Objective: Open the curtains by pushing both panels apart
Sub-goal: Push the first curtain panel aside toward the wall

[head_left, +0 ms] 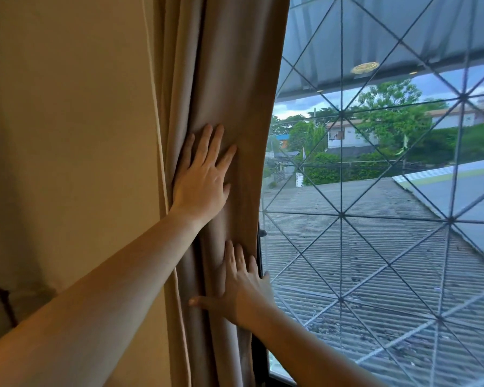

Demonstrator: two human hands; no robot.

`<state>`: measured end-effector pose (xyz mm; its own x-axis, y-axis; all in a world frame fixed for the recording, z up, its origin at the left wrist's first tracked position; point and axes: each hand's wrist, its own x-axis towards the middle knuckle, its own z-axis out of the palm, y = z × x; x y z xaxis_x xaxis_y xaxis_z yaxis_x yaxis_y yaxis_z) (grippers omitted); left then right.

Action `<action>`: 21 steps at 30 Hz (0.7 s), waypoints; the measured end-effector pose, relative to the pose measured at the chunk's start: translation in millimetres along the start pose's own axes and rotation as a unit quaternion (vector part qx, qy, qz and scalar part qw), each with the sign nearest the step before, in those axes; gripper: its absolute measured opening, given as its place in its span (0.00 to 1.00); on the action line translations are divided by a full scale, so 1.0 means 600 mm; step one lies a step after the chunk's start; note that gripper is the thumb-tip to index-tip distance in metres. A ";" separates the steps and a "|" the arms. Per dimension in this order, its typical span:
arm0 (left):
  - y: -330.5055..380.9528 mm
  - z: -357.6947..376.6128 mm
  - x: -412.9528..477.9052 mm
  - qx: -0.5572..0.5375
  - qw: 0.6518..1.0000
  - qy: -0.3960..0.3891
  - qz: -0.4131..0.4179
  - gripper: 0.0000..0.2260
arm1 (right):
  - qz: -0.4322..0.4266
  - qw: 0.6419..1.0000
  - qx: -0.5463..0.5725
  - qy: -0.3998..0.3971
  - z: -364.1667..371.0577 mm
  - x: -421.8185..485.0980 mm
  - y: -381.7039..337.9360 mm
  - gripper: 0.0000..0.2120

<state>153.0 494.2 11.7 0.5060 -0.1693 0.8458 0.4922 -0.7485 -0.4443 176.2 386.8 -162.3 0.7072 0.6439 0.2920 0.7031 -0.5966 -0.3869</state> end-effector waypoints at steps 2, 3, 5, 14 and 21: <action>0.019 -0.011 -0.001 -0.008 1.000 -0.001 0.001 0.35 | 0.000 1.000 -0.004 0.003 -0.009 -0.014 0.017 0.69; 0.030 -0.016 -0.001 -0.013 1.000 -0.001 0.001 0.35 | -0.001 1.000 -0.008 0.006 -0.013 -0.021 0.027 0.70; 0.051 -0.029 -0.001 -0.031 1.000 0.003 -0.001 0.34 | 0.002 1.000 -0.017 0.010 -0.023 -0.041 0.047 0.70; 0.155 -0.102 0.010 -0.114 0.993 0.033 -0.018 0.31 | 0.014 0.996 -0.085 0.024 -0.079 -0.135 0.152 0.64; 0.242 -0.157 0.036 -0.144 0.987 0.062 0.013 0.31 | 0.047 0.990 -0.129 0.022 -0.143 -0.205 0.241 0.64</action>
<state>168.3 321.5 -6.7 0.4160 -0.2557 0.8727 0.2486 -0.8911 -0.3796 197.4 180.0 -178.9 0.7684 0.5621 0.3060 0.6264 -0.7585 -0.1796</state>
